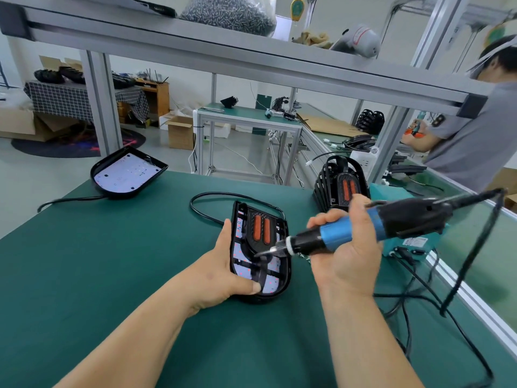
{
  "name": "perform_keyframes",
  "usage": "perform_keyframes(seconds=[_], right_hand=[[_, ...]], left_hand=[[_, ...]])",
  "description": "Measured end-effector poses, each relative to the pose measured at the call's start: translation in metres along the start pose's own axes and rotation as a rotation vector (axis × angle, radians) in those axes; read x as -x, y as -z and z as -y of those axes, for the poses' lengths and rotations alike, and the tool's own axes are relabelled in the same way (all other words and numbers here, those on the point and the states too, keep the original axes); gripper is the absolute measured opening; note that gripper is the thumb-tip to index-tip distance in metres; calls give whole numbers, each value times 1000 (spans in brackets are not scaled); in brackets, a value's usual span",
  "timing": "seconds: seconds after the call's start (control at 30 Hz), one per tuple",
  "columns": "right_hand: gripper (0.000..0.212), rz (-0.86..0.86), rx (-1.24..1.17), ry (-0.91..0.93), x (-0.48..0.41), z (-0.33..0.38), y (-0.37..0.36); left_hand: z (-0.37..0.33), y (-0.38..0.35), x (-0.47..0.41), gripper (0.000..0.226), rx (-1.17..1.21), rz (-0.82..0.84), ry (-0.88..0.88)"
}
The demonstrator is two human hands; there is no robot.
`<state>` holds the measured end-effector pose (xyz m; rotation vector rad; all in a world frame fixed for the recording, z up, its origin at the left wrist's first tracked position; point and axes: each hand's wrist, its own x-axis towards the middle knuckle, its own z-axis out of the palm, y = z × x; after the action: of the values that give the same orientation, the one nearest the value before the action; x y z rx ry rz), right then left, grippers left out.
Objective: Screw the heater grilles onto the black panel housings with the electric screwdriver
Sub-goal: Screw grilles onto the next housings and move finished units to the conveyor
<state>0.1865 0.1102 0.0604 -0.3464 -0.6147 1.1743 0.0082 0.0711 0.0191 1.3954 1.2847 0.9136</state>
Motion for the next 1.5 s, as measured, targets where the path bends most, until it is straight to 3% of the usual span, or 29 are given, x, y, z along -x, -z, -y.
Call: perform_keyframes(seconds=[0.07, 0.23, 0.37, 0.43, 0.5, 0.53, 0.6, 0.7, 0.77, 0.83, 1.07, 1.5], right_hand=[[29, -121, -85, -5, -12, 8, 11], [24, -401, -196, -17, -30, 20, 37], [24, -519, -258, -73, -34, 18, 49], [24, -542, -260, -101, -35, 16, 53], [23, -557, -258, -123, -37, 14, 56], [23, -562, -262, -131, -38, 14, 57], [23, -573, -274, -140, -39, 14, 61], [23, -572, -289, -137, -41, 14, 65], [24, -570, -300, -129, -42, 14, 66], [25, -569, -315, -129, -43, 15, 68], [25, -548, -360, -135, -46, 15, 70], [22, -565, -359, -144, -44, 14, 70]], left_hand=[[2, 7, 4, 127, -14, 0, 5], [2, 19, 11, 117, -15, -9, 10], [-4, 24, 20, 96, -46, 44, 37], [-9, 24, 20, 105, -156, -113, 89], [-17, 16, 20, 97, -510, -371, 95], [-21, 5, 21, 79, -684, -452, 9], [-29, -25, 25, 37, -941, -462, -254], [-30, -70, 23, 19, -1159, -304, -559], [-28, -98, 11, 22, -1165, -96, -490], [-23, -119, -5, 25, -1084, 45, -306], [-28, -146, -35, 19, -970, -102, -201], [-28, -143, -32, 33, -1144, -88, -109]])
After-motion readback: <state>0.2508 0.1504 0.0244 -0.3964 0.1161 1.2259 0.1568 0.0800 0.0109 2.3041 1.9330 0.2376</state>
